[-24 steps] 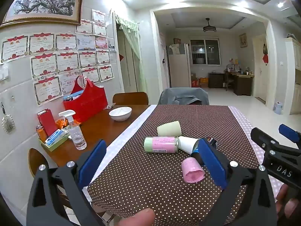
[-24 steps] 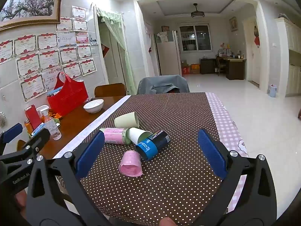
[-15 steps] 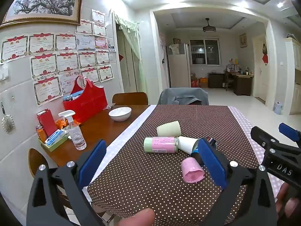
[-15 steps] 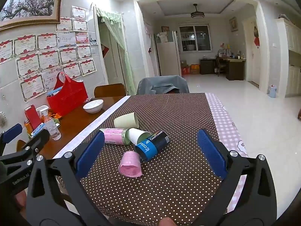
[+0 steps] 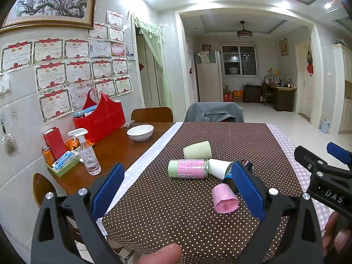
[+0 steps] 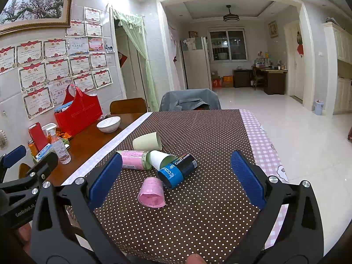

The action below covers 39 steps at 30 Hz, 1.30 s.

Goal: Flip cup upside down

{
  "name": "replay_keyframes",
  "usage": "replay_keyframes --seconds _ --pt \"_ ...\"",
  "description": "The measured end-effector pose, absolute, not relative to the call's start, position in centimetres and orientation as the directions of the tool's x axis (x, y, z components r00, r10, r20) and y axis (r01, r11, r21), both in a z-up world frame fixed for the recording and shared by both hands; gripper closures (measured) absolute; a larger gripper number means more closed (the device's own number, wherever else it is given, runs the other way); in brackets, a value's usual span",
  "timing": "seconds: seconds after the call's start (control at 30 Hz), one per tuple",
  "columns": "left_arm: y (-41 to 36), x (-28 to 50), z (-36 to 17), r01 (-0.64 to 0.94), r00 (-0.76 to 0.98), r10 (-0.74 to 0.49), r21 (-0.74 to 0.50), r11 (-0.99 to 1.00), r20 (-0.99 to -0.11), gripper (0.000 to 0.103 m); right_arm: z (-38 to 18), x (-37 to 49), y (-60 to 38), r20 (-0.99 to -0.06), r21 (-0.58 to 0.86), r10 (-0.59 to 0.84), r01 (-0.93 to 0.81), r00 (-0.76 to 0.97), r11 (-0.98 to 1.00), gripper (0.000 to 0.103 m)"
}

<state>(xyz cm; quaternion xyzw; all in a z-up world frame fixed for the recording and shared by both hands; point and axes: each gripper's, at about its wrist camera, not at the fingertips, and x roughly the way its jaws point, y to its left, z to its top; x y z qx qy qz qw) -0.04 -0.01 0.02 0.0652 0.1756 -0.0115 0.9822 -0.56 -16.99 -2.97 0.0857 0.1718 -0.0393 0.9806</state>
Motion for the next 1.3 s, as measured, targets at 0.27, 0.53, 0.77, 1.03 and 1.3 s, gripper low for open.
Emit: replay_keyframes --seconds 0.27,0.53,0.77,1.03,1.3 --pt "-0.1 -0.4 0.1 0.046 0.938 0.0 0.124 0.991 -0.347 0.007 -2.9 -0.5 -17.1 -0.343 0.154 -0.048 0.107 0.938 0.982 0.006" --pt "-0.2 -0.5 -0.1 0.044 0.938 0.001 0.123 0.991 -0.347 0.007 -3.0 -0.6 -17.1 -0.343 0.155 -0.047 0.106 0.938 0.982 0.006" --pt "-0.1 -0.3 -0.3 0.045 0.937 0.001 0.124 0.991 -0.348 0.007 -2.9 -0.5 -17.2 -0.343 0.155 -0.047 0.106 0.938 0.982 0.006" --pt "0.7 0.7 -1.0 0.039 0.935 0.007 0.123 0.992 -0.354 0.007 -2.8 -0.4 -17.3 -0.342 0.155 -0.047 0.106 0.938 0.982 0.006" --pt "0.7 0.8 -1.0 0.041 0.934 0.006 0.124 0.991 -0.357 0.007 -2.7 -0.3 -17.3 -0.344 0.154 -0.048 0.107 0.938 0.982 0.006"
